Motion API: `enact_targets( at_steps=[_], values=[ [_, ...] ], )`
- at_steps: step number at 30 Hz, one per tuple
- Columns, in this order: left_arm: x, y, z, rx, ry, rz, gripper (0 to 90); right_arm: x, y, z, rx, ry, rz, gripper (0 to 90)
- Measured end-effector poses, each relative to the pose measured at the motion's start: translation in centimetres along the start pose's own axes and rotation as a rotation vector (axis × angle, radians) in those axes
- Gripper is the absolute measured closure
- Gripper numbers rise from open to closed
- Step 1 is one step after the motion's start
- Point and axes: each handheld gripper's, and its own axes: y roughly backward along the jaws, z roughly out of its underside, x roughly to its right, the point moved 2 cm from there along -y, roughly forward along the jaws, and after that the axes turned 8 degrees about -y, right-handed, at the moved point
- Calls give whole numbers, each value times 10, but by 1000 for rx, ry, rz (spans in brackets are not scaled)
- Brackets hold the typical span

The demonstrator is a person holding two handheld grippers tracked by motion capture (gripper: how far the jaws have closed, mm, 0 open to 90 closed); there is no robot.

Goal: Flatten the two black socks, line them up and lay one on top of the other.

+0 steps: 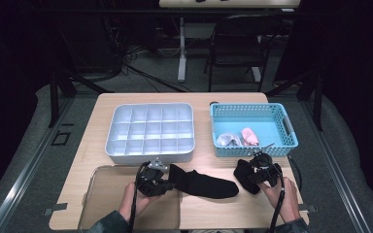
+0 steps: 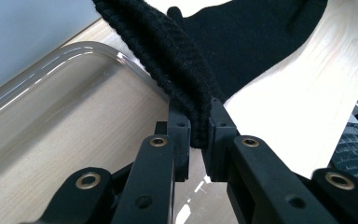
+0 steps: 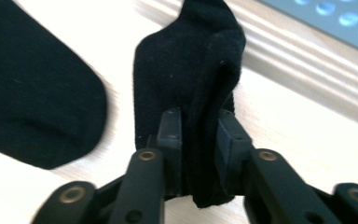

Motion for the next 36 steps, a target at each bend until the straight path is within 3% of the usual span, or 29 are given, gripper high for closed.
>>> enact_targets(
  at_steps=[1, 3, 5, 10, 12, 17, 21, 22, 23, 25, 26, 30, 36],
  values=[
    [0, 0, 0, -2, 0, 0, 828, 0, -3, 1, 13, -19, -1, 634],
    [0, 0, 0, -5, 0, 2, 821, 1, -2, 0, -7, -3, -9, 516],
    [-1, 0, 0, -7, 3, 3, 807, -1, 2, 0, 9, 13, -24, 444],
    [-2, 0, 0, -15, 10, 4, 762, -13, 22, -1, 102, 38, -64, 350],
    [-3, 2, 0, -20, 3, -2, 742, -18, 29, -1, 130, 64, -68, 344],
    [-3, 7, -2, -34, -11, -39, 653, -47, 35, 0, 175, 172, -159, 352],
    [-3, 11, -1, -46, -26, -61, 607, -77, 17, 2, 139, 287, -210, 380],
    [-3, 13, -1, -46, -28, -66, 603, -81, 15, 2, 125, 295, -221, 382],
    [-3, 13, -1, -46, -28, -66, 595, -81, 15, 2, 125, 295, -221, 382],
    [-4, 16, -1, -47, -28, -77, 580, -100, -2, 4, 76, 367, -232, 408],
    [-4, 18, -1, -48, -28, -80, 571, -102, -5, 4, 70, 384, -229, 416],
    [-4, 24, -1, -36, -30, -104, 537, -110, -13, 5, 65, 409, -237, 441],
    [-1, 23, -3, -10, -54, -107, 467, -116, -22, 7, 31, 454, -193, 502]
  ],
)
